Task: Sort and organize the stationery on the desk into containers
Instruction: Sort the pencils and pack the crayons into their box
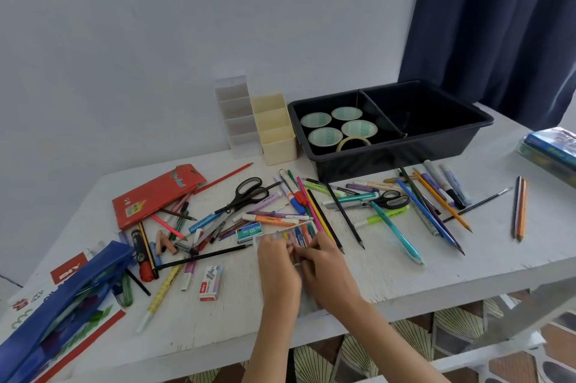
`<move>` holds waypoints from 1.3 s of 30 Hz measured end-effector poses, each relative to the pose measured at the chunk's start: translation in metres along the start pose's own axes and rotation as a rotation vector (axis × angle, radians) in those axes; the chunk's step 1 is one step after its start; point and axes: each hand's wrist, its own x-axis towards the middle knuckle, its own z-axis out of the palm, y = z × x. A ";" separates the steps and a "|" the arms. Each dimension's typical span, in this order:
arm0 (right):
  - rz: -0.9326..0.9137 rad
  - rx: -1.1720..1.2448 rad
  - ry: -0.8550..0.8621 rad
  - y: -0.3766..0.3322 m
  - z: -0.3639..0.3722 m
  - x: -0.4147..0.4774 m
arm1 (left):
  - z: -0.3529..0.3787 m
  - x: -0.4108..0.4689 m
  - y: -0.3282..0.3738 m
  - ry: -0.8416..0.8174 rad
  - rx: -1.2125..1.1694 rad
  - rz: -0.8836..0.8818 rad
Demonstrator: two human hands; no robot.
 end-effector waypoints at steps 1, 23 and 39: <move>-0.001 0.031 -0.003 0.001 -0.001 -0.001 | -0.001 0.001 0.001 -0.042 0.043 -0.006; 0.378 0.152 0.442 0.118 -0.134 0.042 | 0.101 0.076 0.112 -0.157 0.125 0.385; 0.588 -0.214 0.291 0.166 -0.145 0.032 | 0.130 0.109 0.120 -0.339 0.405 0.525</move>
